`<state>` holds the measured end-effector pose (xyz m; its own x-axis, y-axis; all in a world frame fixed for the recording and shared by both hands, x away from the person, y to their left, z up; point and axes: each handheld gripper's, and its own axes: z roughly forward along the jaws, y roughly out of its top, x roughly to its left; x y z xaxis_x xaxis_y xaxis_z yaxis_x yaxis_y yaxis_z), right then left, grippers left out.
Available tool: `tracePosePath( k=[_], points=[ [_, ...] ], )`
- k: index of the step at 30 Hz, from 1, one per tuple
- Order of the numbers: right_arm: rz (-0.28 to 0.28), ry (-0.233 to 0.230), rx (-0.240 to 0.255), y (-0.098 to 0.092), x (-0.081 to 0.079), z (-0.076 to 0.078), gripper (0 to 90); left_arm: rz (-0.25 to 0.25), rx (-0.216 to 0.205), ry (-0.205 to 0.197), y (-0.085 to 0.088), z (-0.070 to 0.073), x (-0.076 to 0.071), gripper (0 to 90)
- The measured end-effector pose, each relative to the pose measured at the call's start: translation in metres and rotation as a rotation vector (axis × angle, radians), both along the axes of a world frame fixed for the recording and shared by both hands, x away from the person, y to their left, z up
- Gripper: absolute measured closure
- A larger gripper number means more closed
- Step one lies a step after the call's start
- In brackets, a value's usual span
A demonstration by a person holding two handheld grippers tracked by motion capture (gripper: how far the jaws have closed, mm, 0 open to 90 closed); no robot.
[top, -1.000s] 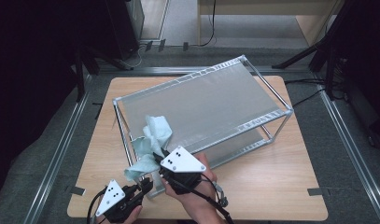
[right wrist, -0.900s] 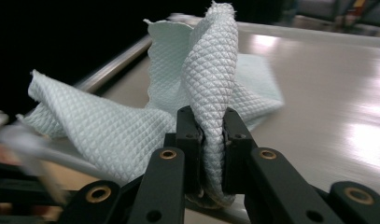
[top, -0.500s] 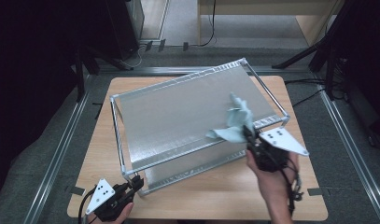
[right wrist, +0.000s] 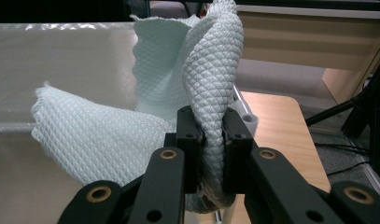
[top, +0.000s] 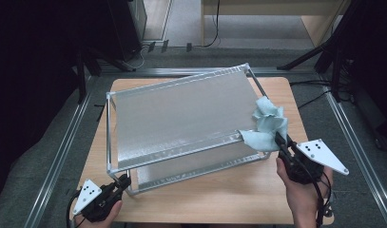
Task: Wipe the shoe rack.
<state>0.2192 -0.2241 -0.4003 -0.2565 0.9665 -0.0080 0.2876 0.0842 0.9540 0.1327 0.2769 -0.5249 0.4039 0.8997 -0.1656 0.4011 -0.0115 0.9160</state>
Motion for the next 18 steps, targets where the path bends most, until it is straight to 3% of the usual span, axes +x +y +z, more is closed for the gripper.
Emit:
tracePosePath(
  k=[6,10,13,16,18],
  points=[
    [-0.005,0.026,0.015,-0.014,-0.013,-0.017,79.7,0.004,0.005,0.005,0.003,0.001,0.0,78.2],
    [-0.032,0.095,0.005,-0.02,-0.015,-0.04,80.1,0.002,0.004,0.006,0.003,0.001,0.001,78.3],
    [-0.04,0.199,-0.024,-0.02,-0.004,-0.071,80.1,0.0,0.011,0.006,0.004,0.001,0.001,78.4],
    [-0.054,0.324,0.022,-0.026,0.012,-0.101,80.1,0.001,0.011,0.005,0.004,0.001,0.001,78.4],
    [-0.062,0.399,-0.014,-0.026,0.02,-0.118,80.1,0.0,0.011,0.005,0.004,0.001,0.001,78.5]
  ],
)
